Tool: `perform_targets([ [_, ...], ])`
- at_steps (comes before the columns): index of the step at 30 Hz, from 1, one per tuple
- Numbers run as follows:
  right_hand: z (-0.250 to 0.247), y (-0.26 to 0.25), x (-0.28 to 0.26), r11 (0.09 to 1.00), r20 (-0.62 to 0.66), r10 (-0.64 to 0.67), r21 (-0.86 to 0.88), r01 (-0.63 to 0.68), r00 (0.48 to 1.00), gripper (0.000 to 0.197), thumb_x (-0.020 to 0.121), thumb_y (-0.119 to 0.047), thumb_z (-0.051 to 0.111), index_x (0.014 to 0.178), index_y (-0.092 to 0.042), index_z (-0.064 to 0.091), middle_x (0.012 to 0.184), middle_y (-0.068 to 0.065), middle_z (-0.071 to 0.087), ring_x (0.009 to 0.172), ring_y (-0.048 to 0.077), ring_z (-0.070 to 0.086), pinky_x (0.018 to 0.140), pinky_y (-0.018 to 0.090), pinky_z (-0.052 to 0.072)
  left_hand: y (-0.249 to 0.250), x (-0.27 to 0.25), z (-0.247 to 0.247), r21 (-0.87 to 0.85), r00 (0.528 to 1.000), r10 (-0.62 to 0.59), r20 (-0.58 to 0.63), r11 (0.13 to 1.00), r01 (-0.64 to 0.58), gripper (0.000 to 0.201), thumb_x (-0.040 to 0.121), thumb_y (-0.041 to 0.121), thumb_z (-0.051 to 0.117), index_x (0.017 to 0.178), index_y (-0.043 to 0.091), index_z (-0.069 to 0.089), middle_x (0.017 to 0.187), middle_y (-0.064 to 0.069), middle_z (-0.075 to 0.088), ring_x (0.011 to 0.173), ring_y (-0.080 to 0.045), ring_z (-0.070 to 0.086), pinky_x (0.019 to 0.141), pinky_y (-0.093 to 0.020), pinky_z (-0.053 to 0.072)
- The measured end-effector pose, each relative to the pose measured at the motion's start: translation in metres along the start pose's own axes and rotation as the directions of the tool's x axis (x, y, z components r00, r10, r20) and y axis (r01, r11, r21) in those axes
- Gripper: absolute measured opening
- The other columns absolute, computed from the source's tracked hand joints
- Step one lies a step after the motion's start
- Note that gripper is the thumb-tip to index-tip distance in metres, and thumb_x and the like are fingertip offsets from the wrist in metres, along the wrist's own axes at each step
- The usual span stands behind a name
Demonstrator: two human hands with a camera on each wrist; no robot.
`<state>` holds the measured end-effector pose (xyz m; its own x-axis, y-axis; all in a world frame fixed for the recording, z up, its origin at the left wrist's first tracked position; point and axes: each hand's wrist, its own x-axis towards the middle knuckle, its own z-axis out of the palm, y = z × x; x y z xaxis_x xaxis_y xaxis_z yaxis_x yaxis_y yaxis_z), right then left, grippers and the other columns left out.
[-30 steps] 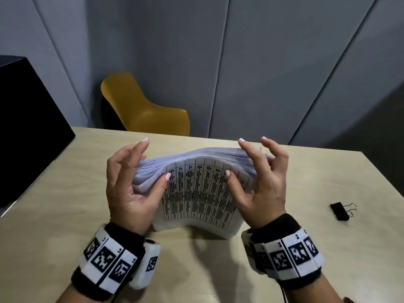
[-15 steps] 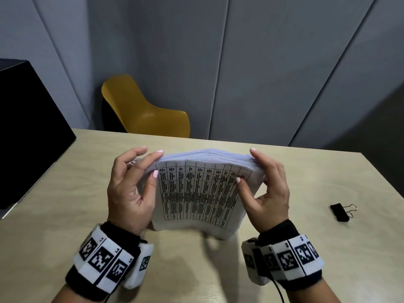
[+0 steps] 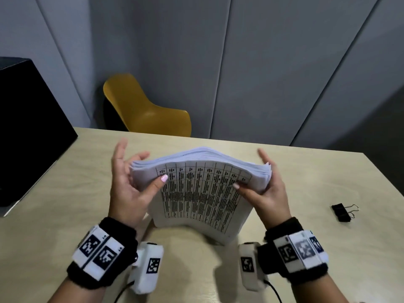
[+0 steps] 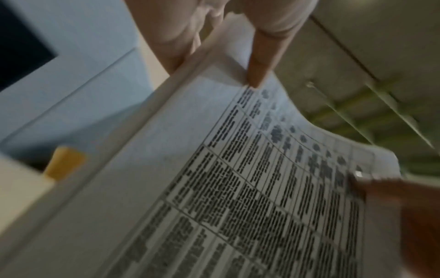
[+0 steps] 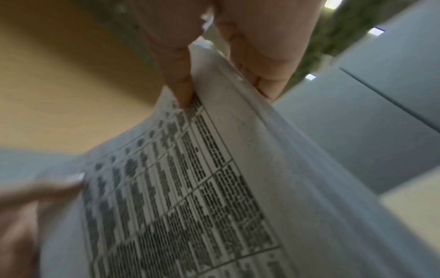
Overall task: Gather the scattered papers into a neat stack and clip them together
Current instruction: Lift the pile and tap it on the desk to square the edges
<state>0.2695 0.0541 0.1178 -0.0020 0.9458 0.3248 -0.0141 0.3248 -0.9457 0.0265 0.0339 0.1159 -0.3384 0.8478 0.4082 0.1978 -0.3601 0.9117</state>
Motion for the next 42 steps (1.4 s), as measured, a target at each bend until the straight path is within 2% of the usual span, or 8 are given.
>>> perform_targets([
  [6,0.013,0.007,0.004,0.999,0.06,-0.021,-0.041,0.023,0.998,0.059,0.075,0.009,0.067,0.081,-0.049,0.071,0.077,-0.023,0.071,0.075,-0.003,0.064,0.073,0.021,0.054,-0.008,-0.001,0.008,0.037,0.994,-0.091,0.053,0.995,0.089,0.018,0.075,0.017,0.068,0.084,0.031,0.062,0.073,0.037,0.066,0.074,0.017,0.061,0.066,-0.002,0.045],
  [10,0.01,0.005,0.001,1.0,-0.046,-0.021,-0.004,0.021,0.999,0.039,0.066,0.0,0.077,0.092,-0.028,0.07,0.081,-0.016,0.073,0.076,-0.002,0.066,0.069,0.016,0.054,0.003,-0.002,0.009,0.044,1.0,0.016,0.013,0.999,-0.017,0.047,0.073,-0.004,0.072,0.104,0.025,0.052,0.093,0.021,0.064,0.084,0.018,0.057,0.074,0.0,0.042],
  [15,0.017,-0.005,-0.005,0.976,-0.22,-0.208,-0.117,0.186,0.953,0.088,0.068,-0.021,0.071,0.14,-0.029,0.022,0.107,-0.004,0.053,0.102,0.011,0.058,0.093,0.023,0.046,0.007,-0.008,0.005,0.091,0.958,0.267,-0.101,0.962,-0.258,0.077,0.072,0.017,0.063,0.136,0.034,0.024,0.122,-0.007,0.045,0.103,-0.014,0.055,0.092,-0.02,0.045],
  [19,0.023,-0.014,-0.006,0.774,-0.083,-0.491,-0.498,0.391,0.867,0.049,0.077,-0.019,0.061,0.125,-0.013,0.052,0.125,0.016,0.044,0.115,0.008,0.044,0.1,0.013,0.032,0.013,-0.006,0.004,0.419,0.888,0.458,0.044,0.799,-0.432,0.04,0.08,0.008,0.056,0.118,0.02,0.06,0.124,-0.01,0.042,0.112,-0.011,0.046,0.103,-0.012,0.032],
  [25,0.017,-0.013,-0.006,0.78,-0.061,-0.425,-0.532,0.331,0.903,0.037,0.077,-0.022,0.059,0.113,-0.018,0.062,0.122,0.013,0.045,0.11,-0.007,0.043,0.096,0.008,0.032,0.011,-0.006,-0.002,0.473,0.9,0.426,0.095,0.776,-0.417,0.033,0.083,0.005,0.056,0.114,0.012,0.064,0.122,-0.012,0.049,0.113,0.01,0.042,0.096,-0.008,0.035],
  [29,0.014,-0.015,-0.004,0.783,-0.063,-0.436,-0.517,0.344,0.898,0.035,0.077,-0.016,0.06,0.112,-0.02,0.062,0.119,0.008,0.048,0.11,0.006,0.049,0.095,0.014,0.039,0.015,-0.003,-0.003,0.418,0.896,0.43,0.109,0.798,-0.434,0.036,0.084,-0.003,0.053,0.114,0.014,0.064,0.114,-0.014,0.058,0.104,-0.008,0.057,0.089,-0.024,0.05],
  [37,-0.002,-0.001,0.0,0.999,-0.049,-0.022,-0.037,0.021,0.999,0.088,0.058,0.0,0.08,0.13,-0.029,0.038,0.099,-0.021,0.064,0.091,-0.004,0.062,0.082,0.016,0.051,-0.008,0.004,-0.013,-0.051,0.99,-0.085,0.111,0.995,0.091,0.1,0.052,0.035,0.085,0.137,0.028,0.033,0.121,0.002,0.059,0.098,0.003,0.06,0.086,-0.011,0.047],
  [42,0.011,0.018,-0.001,0.999,0.036,0.008,-0.052,-0.006,0.999,0.04,0.066,-0.006,0.073,0.081,-0.043,0.073,0.078,-0.022,0.072,0.075,-0.002,0.066,0.07,0.019,0.054,-0.01,-0.003,0.007,0.105,0.977,-0.135,0.163,0.987,0.119,0.024,0.074,0.028,0.076,0.09,0.038,0.061,0.077,0.04,0.065,0.08,0.02,0.059,0.074,-0.008,0.046],
])
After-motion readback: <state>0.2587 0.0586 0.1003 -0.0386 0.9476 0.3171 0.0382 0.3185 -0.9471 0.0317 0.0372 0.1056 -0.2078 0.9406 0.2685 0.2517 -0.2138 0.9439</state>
